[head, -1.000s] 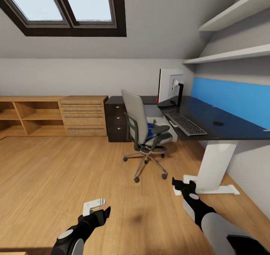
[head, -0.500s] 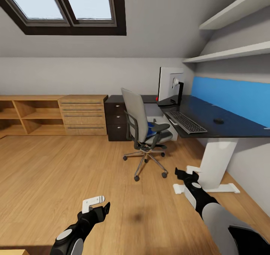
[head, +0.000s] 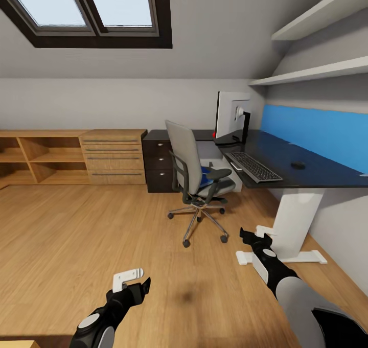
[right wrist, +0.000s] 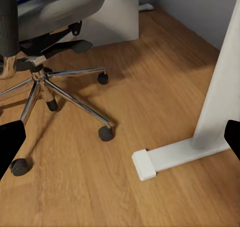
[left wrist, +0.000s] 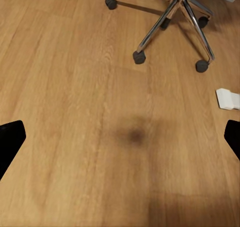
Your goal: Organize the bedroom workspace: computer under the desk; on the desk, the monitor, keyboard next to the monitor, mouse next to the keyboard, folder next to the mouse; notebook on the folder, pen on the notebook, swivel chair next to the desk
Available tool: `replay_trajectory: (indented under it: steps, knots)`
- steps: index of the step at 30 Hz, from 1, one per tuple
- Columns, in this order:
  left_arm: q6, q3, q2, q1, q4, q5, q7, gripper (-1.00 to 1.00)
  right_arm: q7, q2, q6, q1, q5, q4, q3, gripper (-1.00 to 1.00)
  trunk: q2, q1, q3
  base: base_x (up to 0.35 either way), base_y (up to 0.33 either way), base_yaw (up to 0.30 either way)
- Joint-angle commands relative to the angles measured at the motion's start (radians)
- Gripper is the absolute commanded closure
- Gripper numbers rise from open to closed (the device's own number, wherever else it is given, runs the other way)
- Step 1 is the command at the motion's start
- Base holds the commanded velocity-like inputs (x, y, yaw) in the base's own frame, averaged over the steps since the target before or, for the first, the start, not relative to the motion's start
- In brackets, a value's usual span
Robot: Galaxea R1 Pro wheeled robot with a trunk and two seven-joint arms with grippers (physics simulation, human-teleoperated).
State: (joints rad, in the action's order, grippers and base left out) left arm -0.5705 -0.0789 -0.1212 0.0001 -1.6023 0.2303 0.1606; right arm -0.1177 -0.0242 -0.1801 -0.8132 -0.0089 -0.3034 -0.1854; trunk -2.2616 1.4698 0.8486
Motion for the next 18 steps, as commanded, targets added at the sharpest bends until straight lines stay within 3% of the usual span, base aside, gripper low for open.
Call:
replay_trajectory:
  steps: [1, 18]
  knots:
    - [-0.003, -0.001, 0.000, 0.000, -0.001, 0.011, 0.008, -1.00, -0.001, 0.000, -0.004, -0.001, -0.001, 0.001, -0.001, -1.00, 0.000, 0.000, 0.001, 0.000, 0.000, 0.000]
    - [0.002, -0.028, 0.001, 0.000, 0.002, 0.006, 0.005, -1.00, 0.000, -0.002, -0.007, 0.000, 0.004, -0.001, -0.002, -1.00, 0.000, 0.000, 0.001, 0.000, 0.000, 0.000]
